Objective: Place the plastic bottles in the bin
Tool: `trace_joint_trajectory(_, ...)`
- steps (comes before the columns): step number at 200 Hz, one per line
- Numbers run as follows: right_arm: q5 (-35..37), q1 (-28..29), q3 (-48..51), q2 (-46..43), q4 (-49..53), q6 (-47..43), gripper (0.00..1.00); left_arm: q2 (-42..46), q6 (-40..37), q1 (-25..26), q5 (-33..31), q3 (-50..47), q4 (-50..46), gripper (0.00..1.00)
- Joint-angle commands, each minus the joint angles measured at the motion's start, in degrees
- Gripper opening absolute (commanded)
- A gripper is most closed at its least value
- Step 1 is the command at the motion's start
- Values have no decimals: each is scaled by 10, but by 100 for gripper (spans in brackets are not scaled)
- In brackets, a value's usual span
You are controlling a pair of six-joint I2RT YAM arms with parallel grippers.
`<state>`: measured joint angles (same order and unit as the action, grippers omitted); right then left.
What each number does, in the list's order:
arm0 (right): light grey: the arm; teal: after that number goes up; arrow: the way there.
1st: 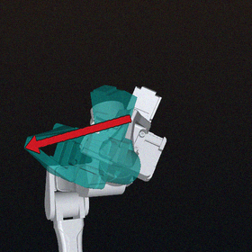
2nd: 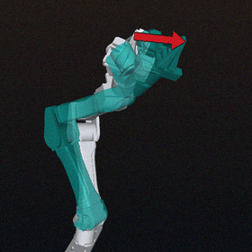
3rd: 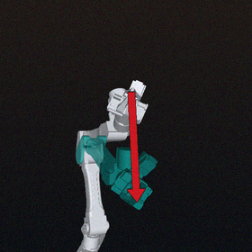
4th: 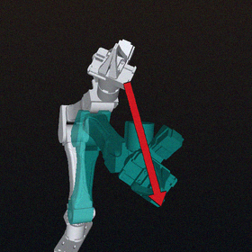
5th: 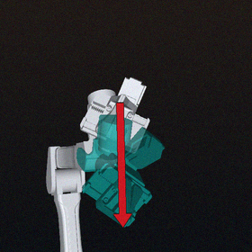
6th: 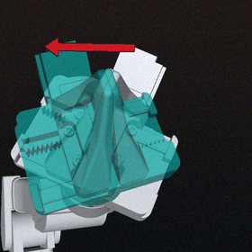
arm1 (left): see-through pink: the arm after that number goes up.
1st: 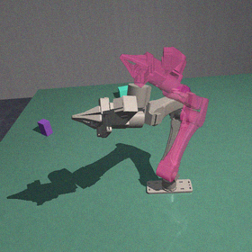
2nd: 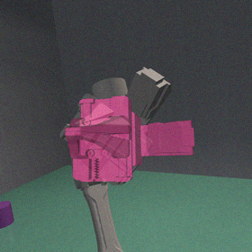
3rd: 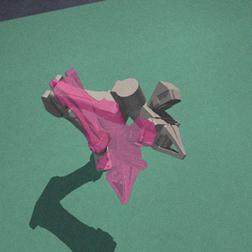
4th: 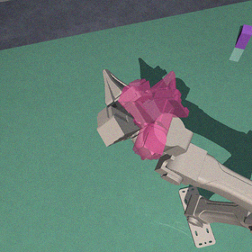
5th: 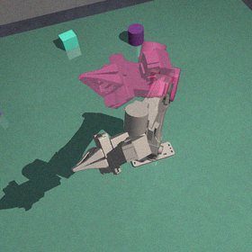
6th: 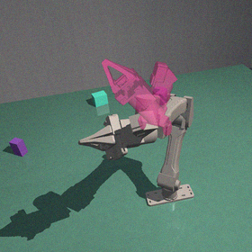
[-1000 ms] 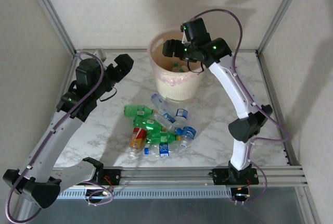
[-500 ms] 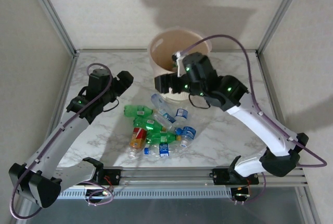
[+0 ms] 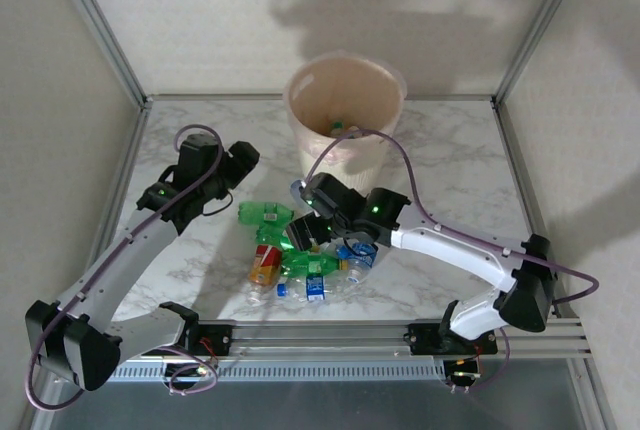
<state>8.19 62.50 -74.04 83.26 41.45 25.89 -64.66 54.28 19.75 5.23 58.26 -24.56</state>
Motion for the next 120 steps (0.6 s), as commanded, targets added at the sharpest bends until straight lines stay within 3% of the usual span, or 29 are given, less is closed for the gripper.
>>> trace_joint_trajectory(1,-20,-20,32,1,-57,-13,94,2,7,-8,7,-2,7,80)
trace_joint_trajectory(120,-85,-97,133,57,-163,-47,92,17,15,-11,15,-32,-16,79)
